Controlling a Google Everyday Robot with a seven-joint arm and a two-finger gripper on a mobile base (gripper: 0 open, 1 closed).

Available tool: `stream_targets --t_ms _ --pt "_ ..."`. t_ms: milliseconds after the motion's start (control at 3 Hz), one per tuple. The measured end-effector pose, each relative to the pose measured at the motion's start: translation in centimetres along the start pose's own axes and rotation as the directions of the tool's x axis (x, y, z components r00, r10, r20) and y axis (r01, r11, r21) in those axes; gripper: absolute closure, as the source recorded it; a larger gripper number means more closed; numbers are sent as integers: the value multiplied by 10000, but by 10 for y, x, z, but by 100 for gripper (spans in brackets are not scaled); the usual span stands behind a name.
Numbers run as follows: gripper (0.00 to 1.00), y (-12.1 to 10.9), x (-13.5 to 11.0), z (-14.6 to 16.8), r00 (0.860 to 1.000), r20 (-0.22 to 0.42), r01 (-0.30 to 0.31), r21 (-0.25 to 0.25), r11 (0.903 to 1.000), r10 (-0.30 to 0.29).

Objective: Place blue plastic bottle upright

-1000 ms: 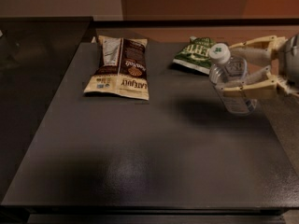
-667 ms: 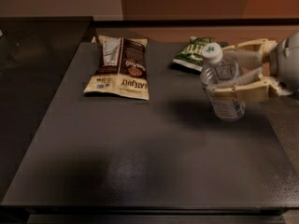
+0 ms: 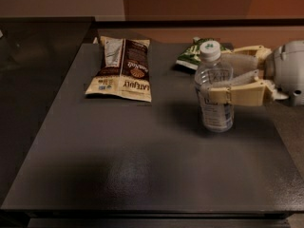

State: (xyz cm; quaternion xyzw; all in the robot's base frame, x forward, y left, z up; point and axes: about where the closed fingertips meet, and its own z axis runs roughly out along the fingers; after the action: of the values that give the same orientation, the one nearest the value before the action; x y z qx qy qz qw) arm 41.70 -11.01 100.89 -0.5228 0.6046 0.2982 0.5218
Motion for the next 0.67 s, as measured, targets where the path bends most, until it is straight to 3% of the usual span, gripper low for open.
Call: stream_targets --t_ms 667 --pt "100 10 3 18 9857 1146 -1204 -350 9921 1237"
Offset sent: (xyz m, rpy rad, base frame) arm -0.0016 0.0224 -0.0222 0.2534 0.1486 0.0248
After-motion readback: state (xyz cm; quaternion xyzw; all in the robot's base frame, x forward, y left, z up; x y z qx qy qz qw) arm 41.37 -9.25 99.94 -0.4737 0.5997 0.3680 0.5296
